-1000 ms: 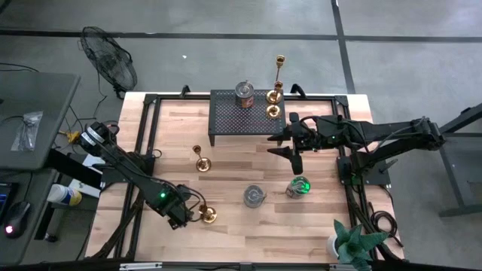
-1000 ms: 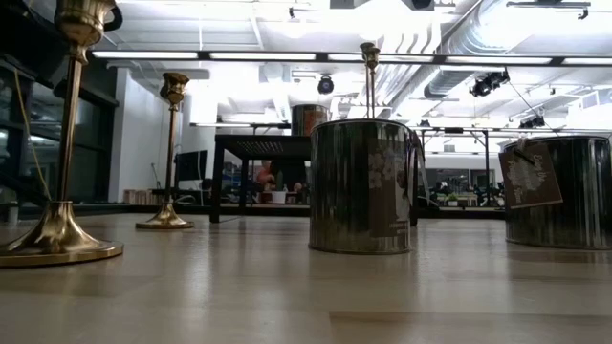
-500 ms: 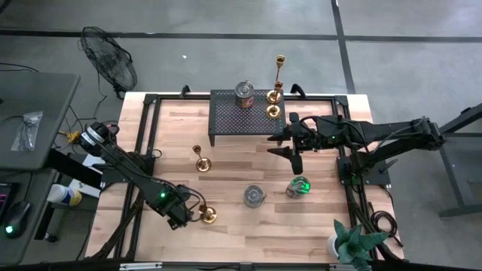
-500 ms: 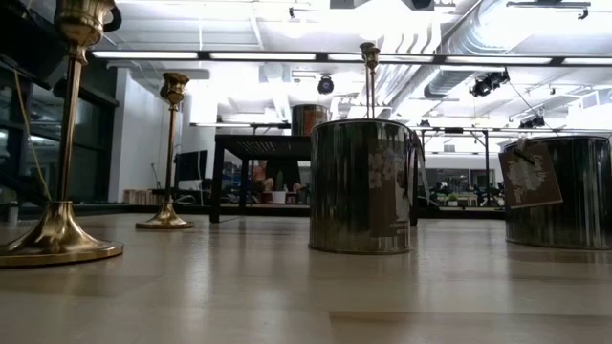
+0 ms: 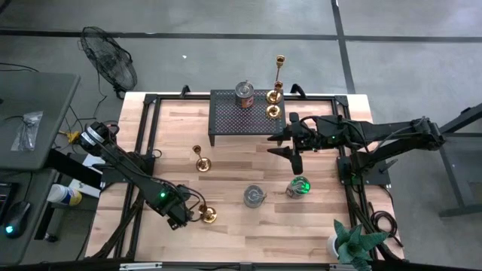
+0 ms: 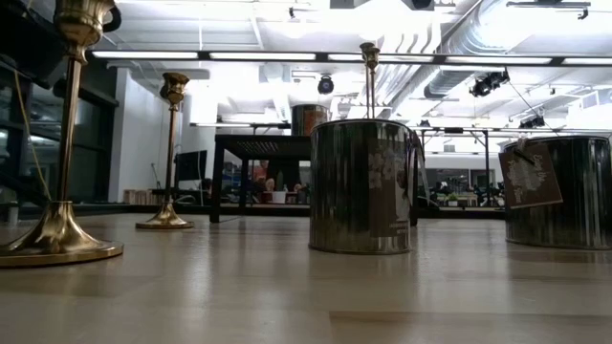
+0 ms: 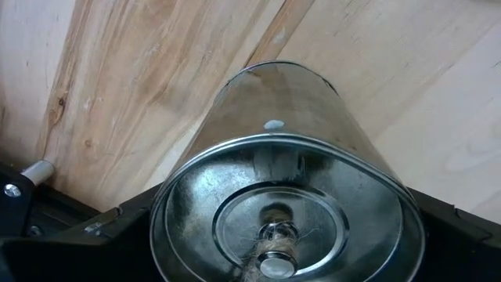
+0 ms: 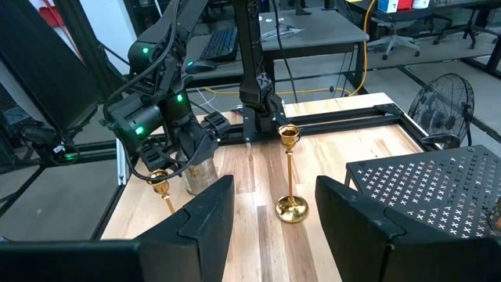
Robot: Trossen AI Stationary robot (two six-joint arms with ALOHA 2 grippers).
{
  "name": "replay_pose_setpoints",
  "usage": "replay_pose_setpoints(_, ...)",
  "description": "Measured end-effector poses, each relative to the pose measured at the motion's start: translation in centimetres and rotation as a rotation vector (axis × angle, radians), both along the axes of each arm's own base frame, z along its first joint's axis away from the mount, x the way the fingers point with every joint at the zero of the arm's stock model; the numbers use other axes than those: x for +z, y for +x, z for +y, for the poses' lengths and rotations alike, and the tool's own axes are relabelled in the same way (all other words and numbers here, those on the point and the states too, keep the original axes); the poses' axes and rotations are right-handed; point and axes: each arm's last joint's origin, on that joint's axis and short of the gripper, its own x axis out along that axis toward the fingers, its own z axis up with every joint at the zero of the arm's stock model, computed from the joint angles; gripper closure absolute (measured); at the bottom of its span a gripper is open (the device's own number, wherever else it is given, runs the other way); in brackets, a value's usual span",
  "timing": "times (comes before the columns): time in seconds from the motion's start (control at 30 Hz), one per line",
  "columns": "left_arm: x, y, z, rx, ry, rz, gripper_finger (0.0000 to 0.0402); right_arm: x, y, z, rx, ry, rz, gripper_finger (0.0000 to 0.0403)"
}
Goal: Pick & Place candle stick holders
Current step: Put the white scented candle on the shelf
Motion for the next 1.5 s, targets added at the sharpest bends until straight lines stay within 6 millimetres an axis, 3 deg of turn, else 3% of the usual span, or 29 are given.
replay_pose_setpoints(0.3, 1.7, 0.1, -0.1, 0.000, -0.009, 0.008, 0.0046, 0.0, 0.0, 0.0, 0.000, 0.000, 0.000, 0.0229)
replay_pose_setpoints(0.7, 7.7, -0.1, 1.1, 0.015, -0.007, 0.007, 0.0046, 0.0, 0.0, 0.0, 0.001, 0.000, 0.000, 0.0229)
replay_pose_setpoints(1.03, 14.0, 0.9, 4.4, 0.002, 0.016, -0.076, 0.0045, 0.0, 0.0, 0.0, 0.001, 0.000, 0.000, 0.0229)
replay_pose_setpoints(1.5, 19.5, 3.3, 11.1, -0.011, 0.027, -0.332, 0.0046, 0.0, 0.0, 0.0, 0.001, 0.000, 0.000, 0.0229)
